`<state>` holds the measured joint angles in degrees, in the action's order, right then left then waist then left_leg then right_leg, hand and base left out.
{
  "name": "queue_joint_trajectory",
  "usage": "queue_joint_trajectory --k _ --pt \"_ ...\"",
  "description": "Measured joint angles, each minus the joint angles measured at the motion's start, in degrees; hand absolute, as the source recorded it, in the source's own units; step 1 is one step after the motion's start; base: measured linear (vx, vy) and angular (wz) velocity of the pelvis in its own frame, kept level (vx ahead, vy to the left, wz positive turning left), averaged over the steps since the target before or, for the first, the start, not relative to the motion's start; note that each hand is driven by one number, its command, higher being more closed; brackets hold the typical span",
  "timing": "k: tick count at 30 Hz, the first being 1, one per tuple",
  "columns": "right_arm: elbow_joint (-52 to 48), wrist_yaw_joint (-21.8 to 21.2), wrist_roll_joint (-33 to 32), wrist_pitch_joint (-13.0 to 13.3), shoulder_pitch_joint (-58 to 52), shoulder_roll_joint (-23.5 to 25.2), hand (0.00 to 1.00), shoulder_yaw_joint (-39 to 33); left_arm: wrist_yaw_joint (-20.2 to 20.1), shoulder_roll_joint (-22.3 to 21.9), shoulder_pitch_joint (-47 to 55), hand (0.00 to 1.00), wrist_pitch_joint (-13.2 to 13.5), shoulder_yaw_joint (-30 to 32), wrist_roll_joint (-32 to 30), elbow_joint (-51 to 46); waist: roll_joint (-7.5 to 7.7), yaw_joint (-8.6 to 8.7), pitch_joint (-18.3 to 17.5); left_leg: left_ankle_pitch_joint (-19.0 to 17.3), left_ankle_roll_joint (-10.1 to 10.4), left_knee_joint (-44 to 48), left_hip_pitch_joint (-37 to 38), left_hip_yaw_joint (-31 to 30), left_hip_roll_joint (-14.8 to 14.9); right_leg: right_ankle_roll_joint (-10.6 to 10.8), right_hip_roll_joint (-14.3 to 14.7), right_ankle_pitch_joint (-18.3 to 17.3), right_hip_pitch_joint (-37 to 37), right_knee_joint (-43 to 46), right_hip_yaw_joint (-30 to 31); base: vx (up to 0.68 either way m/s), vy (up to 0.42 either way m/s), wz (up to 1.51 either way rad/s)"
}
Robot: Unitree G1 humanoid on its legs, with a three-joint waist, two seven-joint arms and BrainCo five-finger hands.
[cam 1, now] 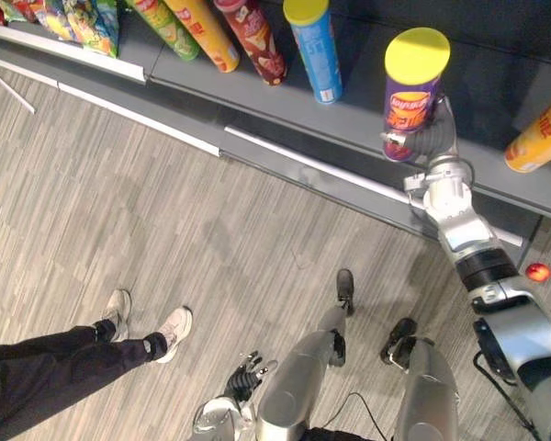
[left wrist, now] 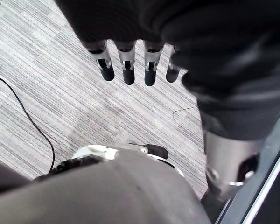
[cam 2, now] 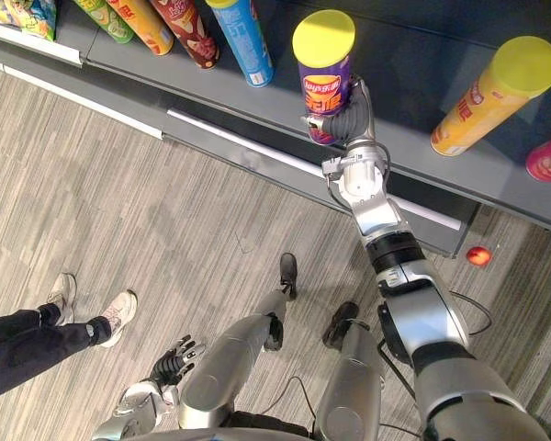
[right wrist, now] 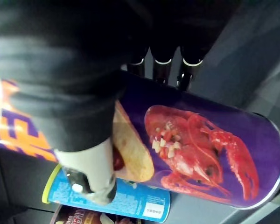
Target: Put the gum and the chips on the shelf.
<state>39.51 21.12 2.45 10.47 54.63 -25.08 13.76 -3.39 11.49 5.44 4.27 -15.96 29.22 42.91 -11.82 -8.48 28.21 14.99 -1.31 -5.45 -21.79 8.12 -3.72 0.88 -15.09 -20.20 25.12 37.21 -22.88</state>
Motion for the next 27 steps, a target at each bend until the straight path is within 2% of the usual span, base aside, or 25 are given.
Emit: queue_joint_trajectory --k 4,10,16,25,27 --pt "0.5 1.7 0.0 0.0 0.4 -1.3 1.0 -0.2 0.2 0.1 -0.7 0.0 0.2 -1.8 2.1 0.1 -0.41 -0.5 -0.3 0.2 0.1 1.3 -2.1 -0.8 -0.1 -0.4 -0.3 -0.4 1.5 1.0 -0.4 -0.06 -0.074 0.11" --pt "2.2 2.1 2.2 -0.2 1.0 -1.9 1.0 -1.1 0.4 0.0 -1.0 0.0 0.2 -2.2 2.2 -0.2 -0.72 -2.68 -0.5 -1.0 0.9 5.3 -4.7 -1.1 0.5 -1.2 -0.3 -0.9 2.6 2.1 -0.9 -0.06 -0.073 0.04" --pt "2.3 2.4 3.5 -0.2 2.2 -1.9 1.0 -1.0 0.7 -0.1 -1.0 0.0 0.2 -2.5 2.2 -0.5 -1.01 -3.16 -0.7 -0.9 0.8 6.0 -6.2 -2.2 0.5 -1.7 -0.6 -1.8 3.6 3.5 -1.8 -0.06 -0.077 0.11" --pt "3.8 6.4 4.4 -0.7 4.6 -2.1 1.0 -0.9 0.8 0.0 -1.2 0.0 0.1 -3.3 3.8 -1.1 -1.41 -4.67 -1.0 -1.1 0.9 8.2 -8.8 -2.5 1.1 -2.0 -0.2 -2.1 5.2 4.0 -2.2 -0.03 -0.079 0.01" --pt "4.0 9.0 4.5 -0.7 5.8 -2.2 1.0 -1.2 0.7 0.1 -1.2 0.0 0.1 -3.4 3.9 -1.4 -1.41 -4.81 -1.0 -1.3 0.9 8.9 -9.4 -2.5 1.3 -2.1 -0.1 -2.1 5.5 4.0 -2.3 -0.02 -0.071 0.0"
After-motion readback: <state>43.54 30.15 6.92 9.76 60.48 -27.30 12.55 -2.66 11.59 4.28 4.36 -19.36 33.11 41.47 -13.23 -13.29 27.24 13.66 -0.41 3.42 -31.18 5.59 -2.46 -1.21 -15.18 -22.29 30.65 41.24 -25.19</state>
